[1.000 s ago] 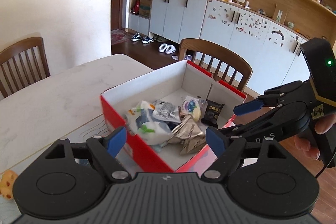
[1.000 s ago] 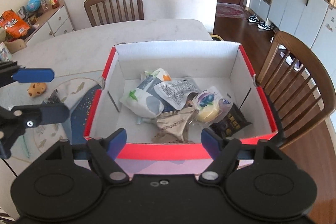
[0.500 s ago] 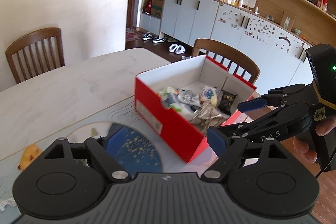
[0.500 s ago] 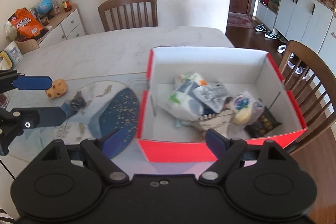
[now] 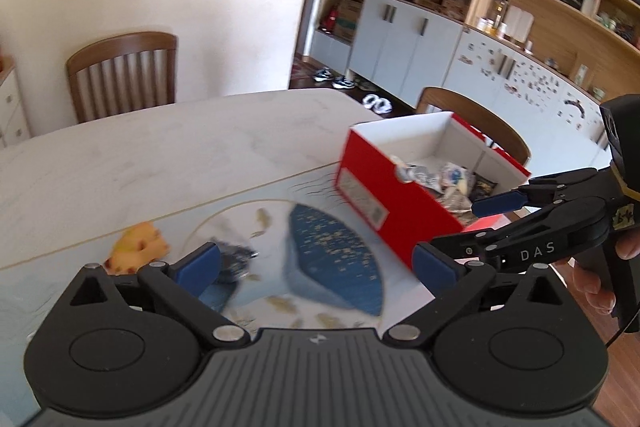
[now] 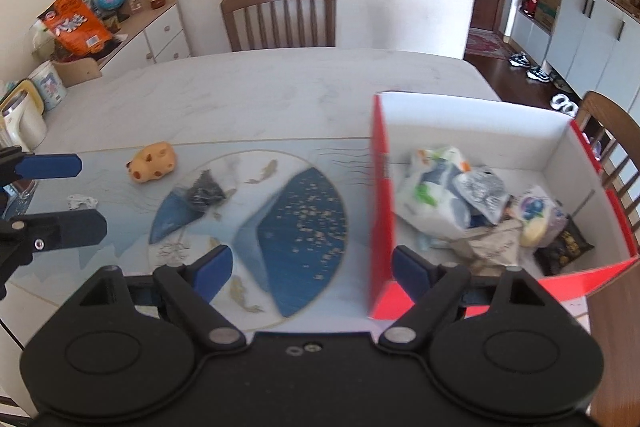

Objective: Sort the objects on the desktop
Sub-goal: 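Move both open tools back from the box toward the remaining items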

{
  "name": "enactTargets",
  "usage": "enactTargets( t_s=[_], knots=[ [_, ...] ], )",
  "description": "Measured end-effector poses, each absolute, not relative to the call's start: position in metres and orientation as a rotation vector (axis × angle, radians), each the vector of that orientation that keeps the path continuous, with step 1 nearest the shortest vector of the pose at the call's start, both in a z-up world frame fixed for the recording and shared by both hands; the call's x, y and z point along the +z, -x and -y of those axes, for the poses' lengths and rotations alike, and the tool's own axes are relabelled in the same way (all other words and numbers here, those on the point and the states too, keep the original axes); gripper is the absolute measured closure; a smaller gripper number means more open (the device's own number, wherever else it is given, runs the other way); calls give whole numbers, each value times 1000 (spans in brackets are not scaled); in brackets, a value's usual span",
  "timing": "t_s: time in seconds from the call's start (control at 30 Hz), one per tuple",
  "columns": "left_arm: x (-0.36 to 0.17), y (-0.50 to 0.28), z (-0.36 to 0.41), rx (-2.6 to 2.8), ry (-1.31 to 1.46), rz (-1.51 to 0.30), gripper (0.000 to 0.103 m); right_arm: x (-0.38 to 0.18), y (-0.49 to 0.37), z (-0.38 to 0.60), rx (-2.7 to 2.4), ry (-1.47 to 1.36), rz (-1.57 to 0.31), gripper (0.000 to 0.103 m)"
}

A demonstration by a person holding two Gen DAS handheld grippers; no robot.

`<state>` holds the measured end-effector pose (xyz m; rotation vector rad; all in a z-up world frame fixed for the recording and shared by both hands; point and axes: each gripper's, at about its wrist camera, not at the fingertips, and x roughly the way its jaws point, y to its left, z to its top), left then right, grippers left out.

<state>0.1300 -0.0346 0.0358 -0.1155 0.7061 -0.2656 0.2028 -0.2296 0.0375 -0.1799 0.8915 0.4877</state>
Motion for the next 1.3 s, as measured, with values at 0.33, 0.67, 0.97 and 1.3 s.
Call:
enactTargets(
  t_s=[0.33,0.67,0.97,1.3],
  knots=[
    [14,-120,-22,-154,160,-716,0,22,-204,172,527,210,-893,16],
    [-8,-116,-76,-18,225,-713,0,9,-211,128,561,234,-887,16],
    [-37,-116,-106,72,234,-736,0,-6,-220,110,571,213,-904,16],
    [-71,-123,-139,182,242,-771,0,-23,-233,88,584,245,-910,16]
  ],
)
